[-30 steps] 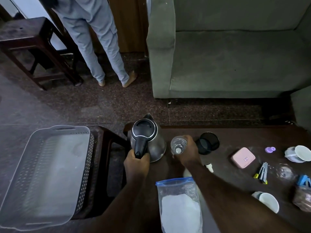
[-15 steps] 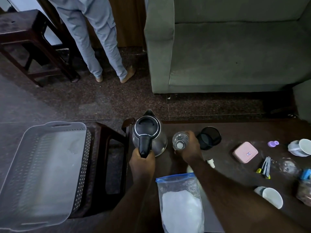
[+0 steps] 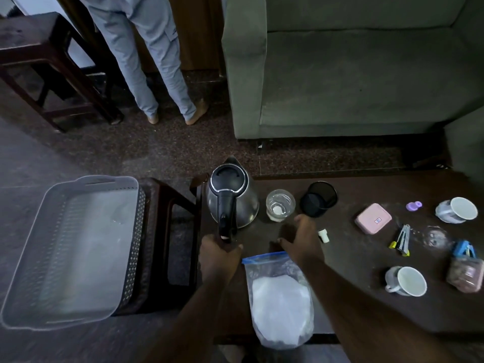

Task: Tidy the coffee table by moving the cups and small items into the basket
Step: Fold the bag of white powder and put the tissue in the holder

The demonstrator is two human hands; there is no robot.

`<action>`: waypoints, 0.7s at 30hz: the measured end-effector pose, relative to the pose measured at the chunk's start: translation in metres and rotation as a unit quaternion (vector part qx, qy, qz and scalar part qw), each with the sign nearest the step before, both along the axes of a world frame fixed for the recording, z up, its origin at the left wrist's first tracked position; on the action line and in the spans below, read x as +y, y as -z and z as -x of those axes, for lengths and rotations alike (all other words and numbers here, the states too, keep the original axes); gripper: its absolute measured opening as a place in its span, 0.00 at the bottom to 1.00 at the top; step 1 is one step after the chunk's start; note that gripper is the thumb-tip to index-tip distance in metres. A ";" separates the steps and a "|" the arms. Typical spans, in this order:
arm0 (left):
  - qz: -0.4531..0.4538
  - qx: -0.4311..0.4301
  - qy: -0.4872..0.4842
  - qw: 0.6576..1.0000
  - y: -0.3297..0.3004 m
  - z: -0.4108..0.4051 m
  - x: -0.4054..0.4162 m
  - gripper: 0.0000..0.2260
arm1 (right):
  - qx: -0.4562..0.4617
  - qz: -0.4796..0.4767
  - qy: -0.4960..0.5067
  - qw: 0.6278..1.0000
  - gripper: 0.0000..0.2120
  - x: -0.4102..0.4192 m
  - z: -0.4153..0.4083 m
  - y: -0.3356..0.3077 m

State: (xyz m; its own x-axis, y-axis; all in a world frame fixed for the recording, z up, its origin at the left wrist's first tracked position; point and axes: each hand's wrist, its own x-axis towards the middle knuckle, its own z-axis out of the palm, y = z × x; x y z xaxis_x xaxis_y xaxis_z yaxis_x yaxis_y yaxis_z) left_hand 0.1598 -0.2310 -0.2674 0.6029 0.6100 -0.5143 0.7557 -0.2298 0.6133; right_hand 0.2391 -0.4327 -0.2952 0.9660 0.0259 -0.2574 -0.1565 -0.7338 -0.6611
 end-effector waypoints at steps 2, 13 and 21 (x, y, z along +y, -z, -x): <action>0.019 0.044 0.025 0.999 0.016 0.028 -0.007 0.31 | 0.008 0.039 -0.130 0.991 0.22 -0.013 0.020 0.003; 0.045 0.097 0.110 0.988 0.052 0.083 -0.077 0.13 | -0.019 0.167 -0.329 0.929 0.12 -0.031 0.049 0.040; 0.182 0.063 0.106 0.975 0.027 0.087 -0.076 0.15 | 0.067 -0.066 -0.151 0.984 0.08 -0.061 0.044 -0.007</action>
State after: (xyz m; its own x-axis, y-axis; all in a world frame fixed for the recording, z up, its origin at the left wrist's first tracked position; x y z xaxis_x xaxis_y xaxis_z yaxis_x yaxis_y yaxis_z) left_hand 0.0728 -0.3065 -0.2949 0.6135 0.2412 -0.7520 0.7896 -0.1741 0.5884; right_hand 0.1947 -0.4937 -0.2882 0.8667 0.3477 -0.3578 -0.0380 -0.6691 -0.7422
